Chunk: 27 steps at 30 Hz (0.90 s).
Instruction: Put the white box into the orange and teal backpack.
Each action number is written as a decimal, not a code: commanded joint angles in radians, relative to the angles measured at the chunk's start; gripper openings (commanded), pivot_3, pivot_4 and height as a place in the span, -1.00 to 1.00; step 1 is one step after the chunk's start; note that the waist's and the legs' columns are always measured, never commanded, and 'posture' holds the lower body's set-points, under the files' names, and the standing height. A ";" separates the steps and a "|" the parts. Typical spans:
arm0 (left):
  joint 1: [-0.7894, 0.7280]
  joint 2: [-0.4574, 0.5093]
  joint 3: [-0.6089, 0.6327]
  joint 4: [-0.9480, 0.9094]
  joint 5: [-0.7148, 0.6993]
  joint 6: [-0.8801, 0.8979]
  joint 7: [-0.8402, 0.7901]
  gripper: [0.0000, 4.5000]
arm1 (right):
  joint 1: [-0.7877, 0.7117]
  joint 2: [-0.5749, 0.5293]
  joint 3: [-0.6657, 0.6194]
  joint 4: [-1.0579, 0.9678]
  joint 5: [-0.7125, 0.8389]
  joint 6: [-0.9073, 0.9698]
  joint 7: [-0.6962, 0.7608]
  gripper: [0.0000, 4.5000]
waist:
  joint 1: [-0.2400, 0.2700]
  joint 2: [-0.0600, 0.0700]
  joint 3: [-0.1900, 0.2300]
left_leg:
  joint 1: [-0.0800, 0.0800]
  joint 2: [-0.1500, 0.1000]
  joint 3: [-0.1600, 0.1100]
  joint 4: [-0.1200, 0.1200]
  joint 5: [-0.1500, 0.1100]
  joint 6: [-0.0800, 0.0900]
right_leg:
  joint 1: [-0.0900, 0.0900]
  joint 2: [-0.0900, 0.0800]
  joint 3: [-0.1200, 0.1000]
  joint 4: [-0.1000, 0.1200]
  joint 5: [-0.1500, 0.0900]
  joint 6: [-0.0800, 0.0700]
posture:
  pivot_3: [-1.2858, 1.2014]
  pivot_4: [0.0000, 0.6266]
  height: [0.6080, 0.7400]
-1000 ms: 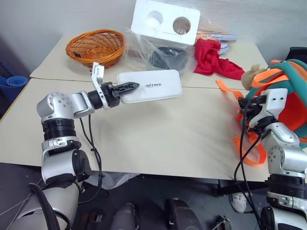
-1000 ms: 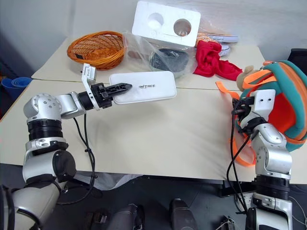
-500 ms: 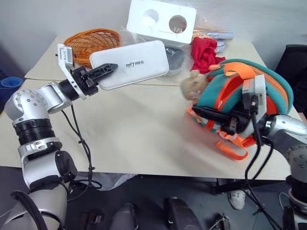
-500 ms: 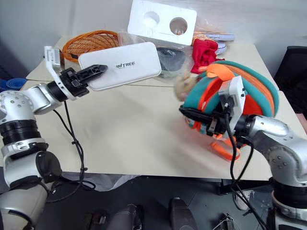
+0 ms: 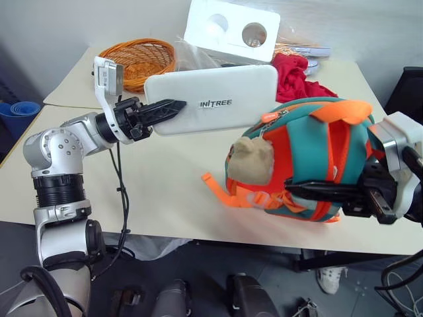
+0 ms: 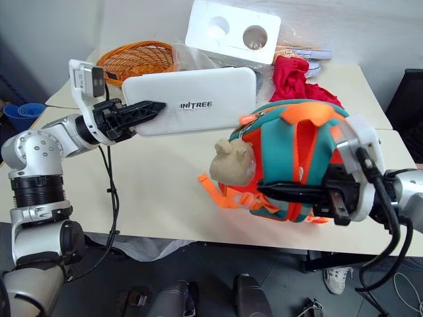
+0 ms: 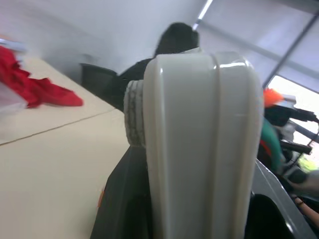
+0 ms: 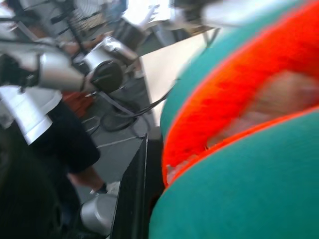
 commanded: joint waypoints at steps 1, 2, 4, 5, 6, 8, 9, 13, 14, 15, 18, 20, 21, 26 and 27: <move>-0.057 0.053 0.046 0.018 -0.053 -0.024 -0.051 -0.45 | 0.029 -0.010 -0.044 -0.013 -0.014 -0.025 -0.008 -0.99 | 0.000 0.000 0.000 | 0.000 0.000 0.000 0.000 0.000 0.000 | 0.000 0.000 0.000 0.000 0.000 0.000 | 0.03 -0.52 1.00; -0.061 0.069 0.049 0.024 -0.056 -0.023 -0.063 -0.45 | 0.038 -0.007 -0.047 -0.016 -0.015 -0.027 -0.014 -0.99 | -0.001 0.000 0.000 | 0.000 0.000 0.000 0.000 0.000 0.000 | 0.000 0.001 0.000 0.000 0.000 0.000 | 0.03 -0.52 1.00; -0.061 0.099 0.041 0.029 -0.058 -0.029 -0.097 -0.45 | 0.052 0.000 -0.053 -0.017 -0.010 -0.032 -0.027 -0.99 | -0.001 0.000 0.000 | 0.000 0.000 0.000 0.000 0.000 0.000 | -0.001 0.001 0.000 0.000 0.000 0.000 | 0.03 -0.52 1.00; -0.057 0.113 0.030 0.024 -0.054 -0.036 -0.116 -0.45 | 0.058 0.002 -0.056 -0.017 -0.007 -0.035 -0.033 -0.99 | 0.000 0.000 0.000 | 0.000 0.000 0.000 0.000 0.000 0.000 | -0.001 0.001 0.000 0.000 0.000 0.000 | 0.03 -0.52 1.00; -0.049 0.124 0.013 0.013 -0.048 -0.043 -0.135 -0.45 | 0.063 0.002 -0.056 -0.017 -0.007 -0.038 -0.035 -0.99 | 0.001 0.000 0.000 | -0.001 0.000 0.000 0.000 0.000 0.000 | 0.000 0.001 0.000 0.000 0.000 0.000 | 0.03 -0.52 1.00; -0.028 0.140 -0.024 -0.016 -0.032 -0.069 -0.170 -0.45 | 0.072 0.000 -0.054 -0.015 -0.012 -0.044 -0.036 -0.99 | 0.002 0.000 0.000 | -0.001 0.000 0.000 0.001 0.000 0.000 | 0.000 0.000 0.000 0.000 0.000 0.000 | 0.03 -0.52 1.00; -0.019 0.145 -0.038 -0.026 -0.025 -0.083 -0.183 -0.45 | 0.074 -0.002 -0.053 -0.014 -0.015 -0.047 -0.035 -0.99 | 0.004 0.000 0.000 | -0.001 0.000 0.000 0.001 0.000 0.000 | 0.000 0.000 0.000 0.000 0.000 0.000 | 0.03 -0.52 1.00; -0.003 0.138 -0.084 -0.042 0.035 -0.186 -0.169 -0.45 | 0.077 -0.011 -0.053 -0.006 -0.021 -0.046 -0.026 -0.99 | 0.005 0.000 0.000 | -0.001 0.000 -0.002 0.001 0.000 0.001 | 0.001 -0.001 -0.002 -0.001 0.000 0.000 | 0.03 -0.52 1.00; -0.002 0.132 -0.091 -0.042 0.049 -0.211 -0.162 -0.45 | 0.076 -0.015 -0.054 -0.003 -0.021 -0.044 -0.021 -0.99 | 0.004 0.000 0.000 | -0.001 0.000 -0.002 0.001 0.000 0.001 | 0.001 -0.001 -0.002 -0.001 0.000 0.000 | 0.03 -0.52 1.00; 0.001 0.127 -0.105 -0.045 0.066 -0.236 -0.155 -0.45 | 0.075 -0.022 -0.060 0.000 -0.014 -0.038 -0.013 -0.99 | 0.004 0.000 0.000 | -0.001 0.000 -0.002 0.001 0.000 0.001 | 0.001 -0.001 -0.002 -0.001 0.000 0.000 | 0.03 -0.52 1.00; 0.014 0.112 -0.133 -0.063 0.104 -0.304 -0.143 -0.45 | 0.074 -0.045 -0.086 0.009 0.024 -0.016 0.019 -0.99 | 0.005 0.000 0.000 | -0.001 0.000 -0.002 0.001 0.000 0.001 | 0.001 -0.001 -0.002 -0.001 0.000 0.000 | 0.03 -0.52 1.00; 0.014 0.105 -0.131 -0.066 0.102 -0.316 -0.141 -0.45 | 0.081 -0.062 -0.109 0.013 0.056 0.001 0.047 -0.99 | 0.005 0.000 0.000 | -0.001 0.000 -0.002 0.001 0.000 0.001 | 0.001 -0.001 -0.002 -0.002 0.000 0.000 | 0.03 -0.52 1.00; 0.010 0.102 -0.122 -0.062 0.090 -0.310 -0.138 -0.45 | 0.086 -0.071 -0.119 0.014 0.065 0.007 0.061 -0.99 | 0.005 0.000 0.000 | -0.002 0.000 -0.003 0.001 0.000 0.002 | 0.001 -0.001 -0.002 -0.002 0.000 0.000 | 0.03 -0.52 1.00; -0.038 0.117 -0.057 -0.004 0.028 -0.256 -0.133 -0.45 | 0.094 -0.095 -0.134 0.031 0.050 0.006 0.092 -0.99 | 0.004 -0.001 0.000 | -0.003 0.000 -0.004 0.002 0.000 0.002 | 0.001 -0.001 -0.003 -0.001 0.000 0.000 | 0.03 -0.52 1.00; -0.037 0.120 -0.060 -0.003 0.033 -0.259 -0.138 -0.45 | 0.093 -0.097 -0.133 0.034 0.047 0.005 0.095 -0.99 | 0.002 -0.001 0.000 | -0.003 0.000 -0.004 0.002 0.000 0.002 | 0.001 -0.001 -0.004 -0.001 0.000 0.000 | 0.03 -0.52 1.00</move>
